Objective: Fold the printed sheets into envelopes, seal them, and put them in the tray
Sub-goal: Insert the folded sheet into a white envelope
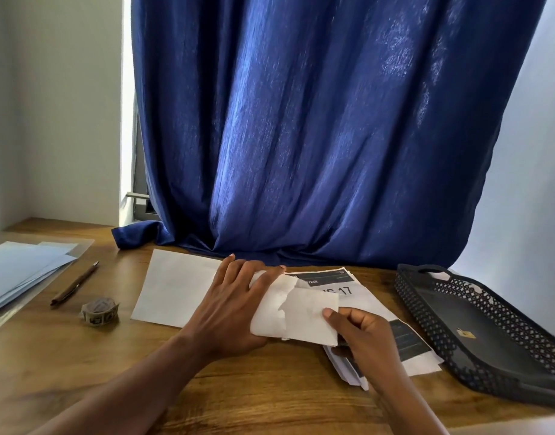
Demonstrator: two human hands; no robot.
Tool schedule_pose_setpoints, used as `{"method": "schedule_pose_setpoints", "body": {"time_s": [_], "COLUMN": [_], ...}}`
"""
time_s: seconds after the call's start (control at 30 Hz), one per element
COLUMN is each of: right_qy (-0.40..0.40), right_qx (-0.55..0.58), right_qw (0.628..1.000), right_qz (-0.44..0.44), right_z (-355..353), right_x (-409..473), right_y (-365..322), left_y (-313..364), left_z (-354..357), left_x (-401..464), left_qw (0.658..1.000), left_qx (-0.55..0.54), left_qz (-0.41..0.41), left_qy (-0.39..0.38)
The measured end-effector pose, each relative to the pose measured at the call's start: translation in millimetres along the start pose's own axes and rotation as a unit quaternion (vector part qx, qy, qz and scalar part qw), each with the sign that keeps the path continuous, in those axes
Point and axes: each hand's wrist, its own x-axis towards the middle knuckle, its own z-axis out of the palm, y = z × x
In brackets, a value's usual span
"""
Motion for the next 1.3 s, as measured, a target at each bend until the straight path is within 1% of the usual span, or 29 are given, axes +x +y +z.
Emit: {"method": "schedule_pose_setpoints", "body": {"time_s": [0.13,0.2,0.3,0.43,0.63,0.77,0.83,0.9,0.93,1.0,1.07,1.13,1.23,1.3], "right_qy": [-0.013,-0.028,-0.046,-0.047,-0.058,-0.063,-0.055,-0.023,0.001,0.047,0.070,0.071,0.046,0.022], "right_qx": [0.005,0.000,-0.027,-0.057,-0.107,-0.094,-0.084,-0.094,-0.098,-0.103,-0.148,-0.231,-0.357,-0.429], "right_qw": [1.000,0.999,0.997,0.993,0.989,0.991,0.992,0.991,0.991,0.988,0.978,0.958,0.909,0.880], "right_qz": [-0.014,-0.035,-0.064,-0.088,-0.078,-0.074,-0.082,-0.092,-0.092,-0.104,-0.128,-0.157,-0.208,-0.203], "right_z": [27,38,54,68,79,77,71,61,56,46,37,30,30,35], "right_x": [5,7,11,16,21,22,23,25,27,30,31,32,28,25], "right_y": [-3,-6,-10,-13,-18,-16,-15,-11,-9,-3,2,8,16,20], "left_y": [-1,-2,-2,-2,-1,-2,-4,-8,-10,-16,-20,-21,-22,-22], "left_z": [2,2,2,1,0,2,4,5,7,12,15,16,18,18], "left_x": [0,1,1,1,1,0,0,-1,-2,-7,-10,-12,-12,-12], "left_qw": [1.000,1.000,1.000,1.000,1.000,1.000,0.999,0.992,0.983,0.953,0.918,0.907,0.909,0.909], "left_qx": [0.004,0.002,-0.001,0.007,0.013,0.023,0.023,0.029,0.033,0.025,-0.001,-0.003,0.017,0.021], "left_qz": [-0.001,-0.001,0.002,0.005,0.010,0.005,-0.012,-0.049,-0.071,-0.105,-0.129,-0.129,-0.113,-0.110], "left_qy": [-0.003,-0.007,-0.005,0.006,0.007,-0.005,-0.034,-0.109,-0.165,-0.284,-0.374,-0.402,-0.401,-0.402]}}
